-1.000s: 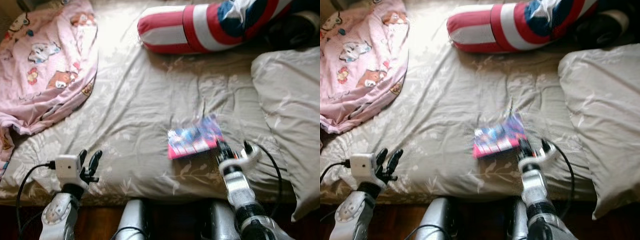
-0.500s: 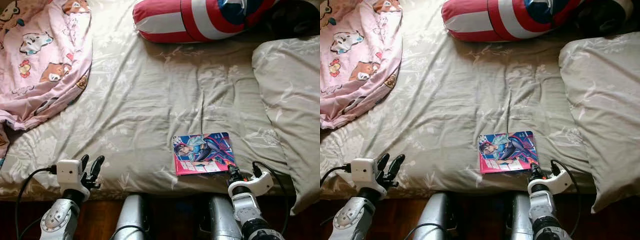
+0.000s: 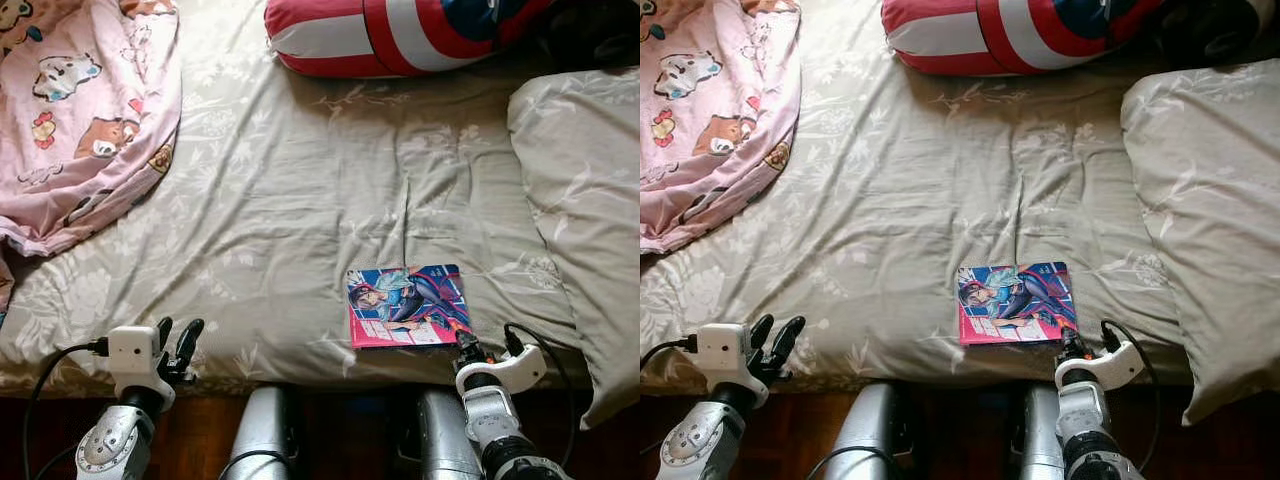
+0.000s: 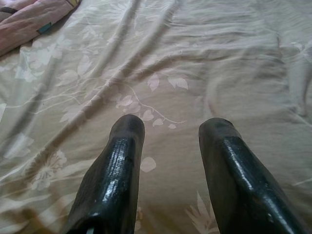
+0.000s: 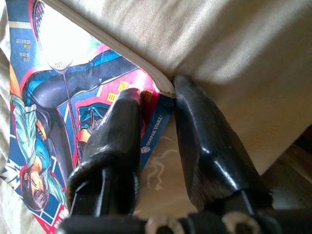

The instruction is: Clean up the room

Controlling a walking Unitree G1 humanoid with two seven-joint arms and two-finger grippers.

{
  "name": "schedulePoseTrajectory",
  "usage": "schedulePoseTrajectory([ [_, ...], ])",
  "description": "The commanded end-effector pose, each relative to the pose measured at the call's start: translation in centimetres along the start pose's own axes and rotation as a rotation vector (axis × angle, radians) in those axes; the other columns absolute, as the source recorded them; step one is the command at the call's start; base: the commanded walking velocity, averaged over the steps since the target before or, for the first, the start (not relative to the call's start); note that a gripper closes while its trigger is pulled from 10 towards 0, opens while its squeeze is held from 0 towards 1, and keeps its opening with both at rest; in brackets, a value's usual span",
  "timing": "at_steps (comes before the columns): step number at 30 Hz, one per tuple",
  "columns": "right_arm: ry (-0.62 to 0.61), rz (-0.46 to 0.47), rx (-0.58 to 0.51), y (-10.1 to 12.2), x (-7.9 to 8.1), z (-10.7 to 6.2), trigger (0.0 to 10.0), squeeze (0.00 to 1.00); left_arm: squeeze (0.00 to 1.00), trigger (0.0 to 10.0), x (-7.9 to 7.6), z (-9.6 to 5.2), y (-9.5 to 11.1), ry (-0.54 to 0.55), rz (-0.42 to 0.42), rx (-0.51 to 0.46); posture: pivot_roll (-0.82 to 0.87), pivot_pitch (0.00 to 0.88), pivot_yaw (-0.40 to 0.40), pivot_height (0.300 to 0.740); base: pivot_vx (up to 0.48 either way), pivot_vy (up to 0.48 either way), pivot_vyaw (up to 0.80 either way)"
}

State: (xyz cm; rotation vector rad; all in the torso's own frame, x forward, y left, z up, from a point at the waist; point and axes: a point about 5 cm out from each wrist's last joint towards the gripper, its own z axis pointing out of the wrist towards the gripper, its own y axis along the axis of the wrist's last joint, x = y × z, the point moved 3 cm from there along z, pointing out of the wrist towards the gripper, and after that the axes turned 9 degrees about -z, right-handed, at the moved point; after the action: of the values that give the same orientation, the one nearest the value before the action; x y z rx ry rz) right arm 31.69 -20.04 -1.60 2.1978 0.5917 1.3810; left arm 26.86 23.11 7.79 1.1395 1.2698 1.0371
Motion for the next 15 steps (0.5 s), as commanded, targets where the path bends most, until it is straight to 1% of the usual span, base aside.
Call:
schedulePoseTrajectory([
  [1,-0.044,0.004,0.052,-1.7,-1.5,-0.9,10.0,0.77,0.0,10.0,1.1,-0.9,-0.7,0.035,0.019,0.041,0.18,0.383,0.118,0.635,0.0,0.0,0.0],
  [4,-0.051,0.012,0.049,-1.8,-1.8,-1.0,10.0,0.76,0.0,10.0,1.1,-0.7,-0.8,0.035,0.019,0.042,0.18,0.377,0.115,0.635,0.0,0.0,0.0],
  [5,-0.051,0.011,0.048,-1.8,-1.9,-1.1,10.0,0.73,0.0,10.0,1.1,-0.7,-0.8,0.035,0.019,0.042,0.18,0.375,0.115,0.635,0.0,0.0,0.0],
  [7,-0.047,-0.012,0.053,-1.9,-2.0,-1.2,10.0,0.72,0.0,10.0,1.1,-0.6,-0.8,0.036,0.019,0.041,0.18,0.372,0.113,0.635,0.0,0.0,0.0],
  [8,-0.045,-0.016,0.054,-1.9,-2.1,-1.2,10.0,0.62,0.0,10.0,1.1,-0.5,-0.8,0.037,0.018,0.04,0.17,0.369,0.111,0.635,0.0,0.0,0.0],
  [9,-0.044,-0.017,0.055,-2.0,-2.1,-1.3,10.0,0.62,0.0,10.0,1.1,-0.5,-0.8,0.037,0.018,0.04,0.17,0.369,0.111,0.635,0.0,0.0,0.0],
  [10,-0.045,-0.018,0.054,-2.0,-2.2,-1.3,10.0,0.22,0.0,10.0,1.1,-0.5,-0.9,0.038,0.017,0.04,0.17,0.37,0.109,0.635,0.0,0.0,0.0],
  [11,-0.046,-0.018,0.054,-2.0,-2.2,-1.3,10.0,0.22,0.0,10.0,1.1,-0.5,-0.9,0.039,0.017,0.04,0.17,0.37,0.109,0.635,0.0,0.0,0.0],
  [12,-0.049,-0.02,0.054,-2.0,-2.3,-1.4,10.0,0.0,0.0,10.0,1.1,-0.5,-1.0,0.04,0.016,0.041,0.17,0.369,0.107,0.635,0.0,0.0,0.0],
  [15,-0.049,-0.022,0.045,-1.8,-2.6,-1.5,10.0,0.0,0.0,10.0,1.0,-0.5,-1.1,0.042,0.012,0.041,0.17,0.367,0.102,0.635,0.0,0.0,0.0],
])
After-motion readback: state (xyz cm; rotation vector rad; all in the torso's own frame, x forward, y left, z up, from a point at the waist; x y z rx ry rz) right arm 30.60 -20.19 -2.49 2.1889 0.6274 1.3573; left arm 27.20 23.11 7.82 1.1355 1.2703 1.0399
